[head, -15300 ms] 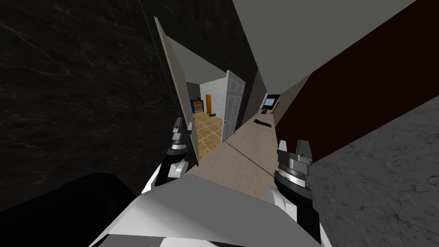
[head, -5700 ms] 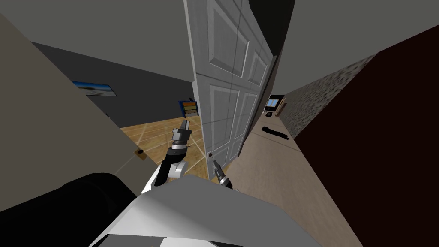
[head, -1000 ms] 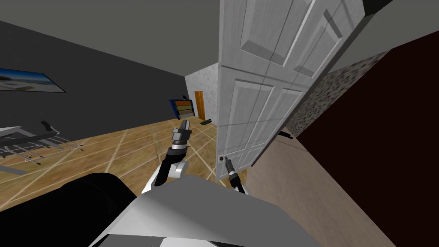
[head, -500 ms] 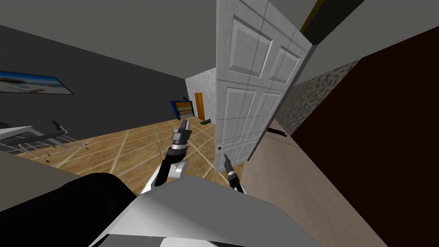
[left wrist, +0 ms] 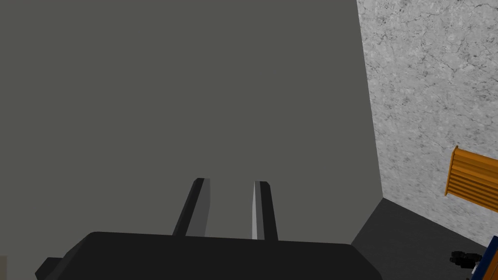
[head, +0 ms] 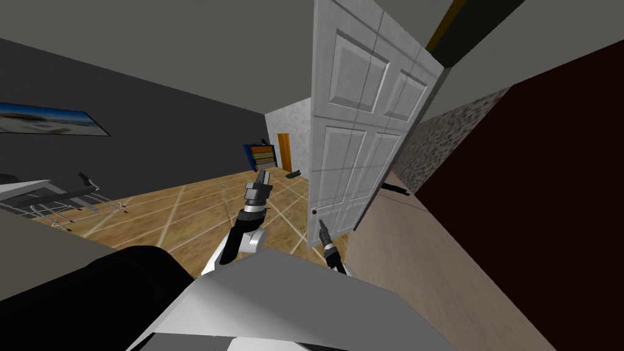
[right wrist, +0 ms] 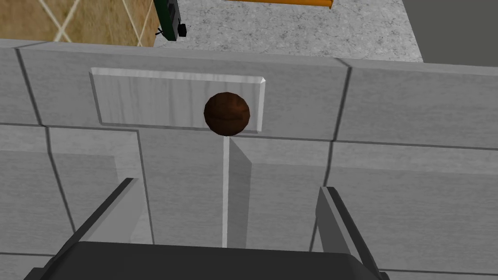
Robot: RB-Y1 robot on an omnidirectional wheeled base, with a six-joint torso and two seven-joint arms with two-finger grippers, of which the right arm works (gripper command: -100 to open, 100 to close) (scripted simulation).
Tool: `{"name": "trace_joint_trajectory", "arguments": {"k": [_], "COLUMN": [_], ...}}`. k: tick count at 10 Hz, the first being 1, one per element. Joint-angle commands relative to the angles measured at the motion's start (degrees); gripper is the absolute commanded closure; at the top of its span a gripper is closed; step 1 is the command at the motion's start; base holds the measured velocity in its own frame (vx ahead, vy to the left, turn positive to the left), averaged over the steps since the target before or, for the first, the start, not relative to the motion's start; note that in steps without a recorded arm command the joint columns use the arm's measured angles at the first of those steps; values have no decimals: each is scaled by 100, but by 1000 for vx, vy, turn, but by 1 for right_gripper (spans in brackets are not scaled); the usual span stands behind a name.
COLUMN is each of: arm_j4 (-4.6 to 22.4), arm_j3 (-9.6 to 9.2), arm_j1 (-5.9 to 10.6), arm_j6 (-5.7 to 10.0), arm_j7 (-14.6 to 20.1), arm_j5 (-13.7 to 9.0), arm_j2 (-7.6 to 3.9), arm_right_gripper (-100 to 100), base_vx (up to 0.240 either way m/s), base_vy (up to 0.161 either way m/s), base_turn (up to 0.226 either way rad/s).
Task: Push the door open
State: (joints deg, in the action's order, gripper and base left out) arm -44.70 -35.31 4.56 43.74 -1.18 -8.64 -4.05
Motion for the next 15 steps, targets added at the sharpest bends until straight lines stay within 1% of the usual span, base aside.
{"name": "trace_joint_trajectory", "arguments": {"k": [1, 5, 6, 7, 12, 13, 14, 15], "arm_j4": [30, 85, 61, 61, 61, 105, 114, 137], "arm_j3": [16, 54, 46, 46, 46, 159, 196, 283], "arm_j1": [2, -8, -15, -15, -15, -4, 3, 20], "arm_j6": [48, 150, 124, 124, 124, 97, 94, 86], "arm_j7": [-15, -48, -43, -43, -43, -71, -80, -99], "arm_j5": [-5, -16, -13, -13, -13, -34, -42, -59], "arm_j2": [2, 60, 42, 42, 42, 21, 19, 19], "arm_right_gripper": [-100, -100, -100, 100, 100, 100, 100, 100], "base_vx": [203, 204, 69, -15, -12, 52, 112, 114], "base_vy": [149, 106, 41, -6, -8, 73, 124, 144], "base_turn": [19, 22, -14, 10, 2, -36, -57, -47]}}
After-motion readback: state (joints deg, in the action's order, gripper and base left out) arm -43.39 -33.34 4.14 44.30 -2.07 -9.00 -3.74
